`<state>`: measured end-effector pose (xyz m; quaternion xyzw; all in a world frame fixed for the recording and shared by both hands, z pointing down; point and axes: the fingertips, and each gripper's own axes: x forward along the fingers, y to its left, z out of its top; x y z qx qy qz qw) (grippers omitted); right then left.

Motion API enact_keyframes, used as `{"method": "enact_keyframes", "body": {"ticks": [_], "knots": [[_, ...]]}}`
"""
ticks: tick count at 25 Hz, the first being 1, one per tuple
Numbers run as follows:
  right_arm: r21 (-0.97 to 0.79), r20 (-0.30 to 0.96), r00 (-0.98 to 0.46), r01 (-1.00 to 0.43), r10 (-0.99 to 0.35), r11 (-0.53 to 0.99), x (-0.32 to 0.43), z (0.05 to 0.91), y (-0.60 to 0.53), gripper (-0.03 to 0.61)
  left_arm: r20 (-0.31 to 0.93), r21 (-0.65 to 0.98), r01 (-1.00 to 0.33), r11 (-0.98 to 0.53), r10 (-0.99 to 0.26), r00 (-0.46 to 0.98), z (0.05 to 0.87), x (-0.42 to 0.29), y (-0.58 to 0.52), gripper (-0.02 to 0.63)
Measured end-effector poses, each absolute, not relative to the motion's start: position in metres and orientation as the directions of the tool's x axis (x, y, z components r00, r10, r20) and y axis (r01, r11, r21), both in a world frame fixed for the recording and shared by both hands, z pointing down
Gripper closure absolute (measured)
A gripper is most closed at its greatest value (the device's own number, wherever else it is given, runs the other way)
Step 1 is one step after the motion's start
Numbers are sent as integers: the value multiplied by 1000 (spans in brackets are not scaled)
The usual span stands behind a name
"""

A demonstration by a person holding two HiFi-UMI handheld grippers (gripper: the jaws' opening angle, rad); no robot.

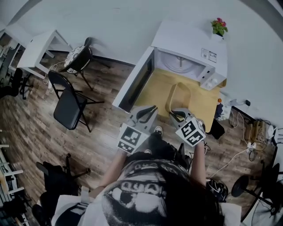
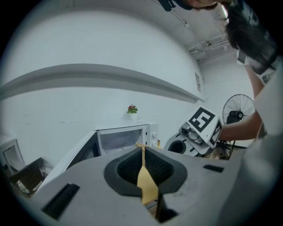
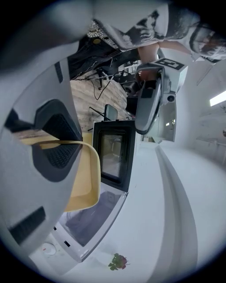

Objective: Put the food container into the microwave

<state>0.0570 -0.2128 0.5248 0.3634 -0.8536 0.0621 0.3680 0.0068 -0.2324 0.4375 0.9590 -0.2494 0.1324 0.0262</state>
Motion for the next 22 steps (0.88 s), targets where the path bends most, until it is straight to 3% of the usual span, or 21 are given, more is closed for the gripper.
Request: {"method": "enact_keyframes", "body": {"ticks": [22], "knots": [[248, 764, -395, -549, -510, 798, 137, 592, -377, 558, 283, -56, -498, -865, -492, 823, 442, 72, -334, 597]]}}
